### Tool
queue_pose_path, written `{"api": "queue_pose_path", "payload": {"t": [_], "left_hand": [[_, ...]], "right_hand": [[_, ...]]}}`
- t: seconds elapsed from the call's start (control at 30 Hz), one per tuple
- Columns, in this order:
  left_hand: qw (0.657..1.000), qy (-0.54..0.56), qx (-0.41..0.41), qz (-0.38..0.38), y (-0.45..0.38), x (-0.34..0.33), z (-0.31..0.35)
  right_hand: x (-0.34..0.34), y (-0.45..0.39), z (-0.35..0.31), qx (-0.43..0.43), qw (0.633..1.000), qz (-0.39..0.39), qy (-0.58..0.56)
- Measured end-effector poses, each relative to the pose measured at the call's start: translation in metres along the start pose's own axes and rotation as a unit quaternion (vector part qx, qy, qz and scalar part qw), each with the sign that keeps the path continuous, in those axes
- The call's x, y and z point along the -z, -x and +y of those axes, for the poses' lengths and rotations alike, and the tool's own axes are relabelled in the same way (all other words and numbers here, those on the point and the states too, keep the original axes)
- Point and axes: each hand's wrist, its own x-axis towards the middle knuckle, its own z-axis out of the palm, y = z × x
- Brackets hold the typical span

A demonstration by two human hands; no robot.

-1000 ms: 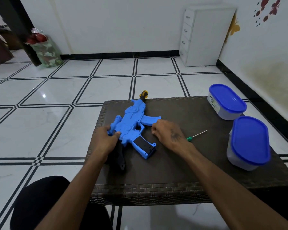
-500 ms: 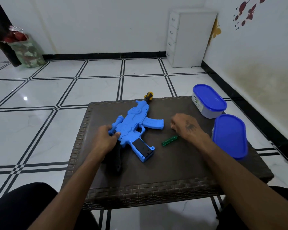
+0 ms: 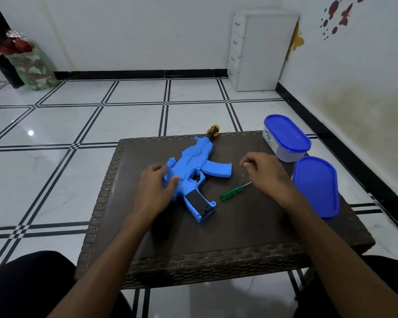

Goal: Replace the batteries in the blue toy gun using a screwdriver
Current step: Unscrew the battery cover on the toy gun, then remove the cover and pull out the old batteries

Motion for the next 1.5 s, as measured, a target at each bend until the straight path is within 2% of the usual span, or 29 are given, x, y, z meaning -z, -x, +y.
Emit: {"api": "queue_pose_path", "payload": {"t": [0.07, 0.13, 0.27, 0.43, 0.67, 1.07, 1.27, 1.5], "left_hand": [[0.999, -0.043, -0.028, -0.015, 0.004, -0.004, 0.002], [0.996, -0.075, -0.051, -0.022, 0.007, -0.008, 0.003], [0.997, -0.036, -0.065, -0.014, 0.007, -0.012, -0.004], [0.997, -0.001, -0.071, -0.033, 0.003, -0.014, -0.010], [0.994, 0.034, -0.067, -0.073, -0.003, -0.007, -0.017], [0.999, 0.020, -0.026, -0.019, 0.009, -0.016, -0.016], [1.000, 0.011, -0.012, 0.021, 0.017, -0.016, -0.022], [1.000, 0.010, 0.002, 0.025, 0.022, -0.019, -0.018]], "right_hand": [[0.003, 0.018, -0.008, -0.025, 0.998, 0.014, -0.050], [-0.002, 0.036, -0.016, -0.058, 0.995, -0.013, -0.086], [-0.033, 0.059, -0.037, -0.101, 0.981, -0.077, -0.148], [-0.065, 0.067, -0.070, -0.088, 0.984, -0.082, -0.135], [-0.075, 0.067, -0.094, -0.104, 0.990, -0.086, -0.046], [-0.072, 0.061, -0.094, -0.097, 0.979, -0.162, -0.072], [-0.067, 0.042, -0.096, -0.102, 0.968, -0.229, -0.022], [-0.078, 0.039, -0.091, -0.104, 0.969, -0.222, 0.000]]}}
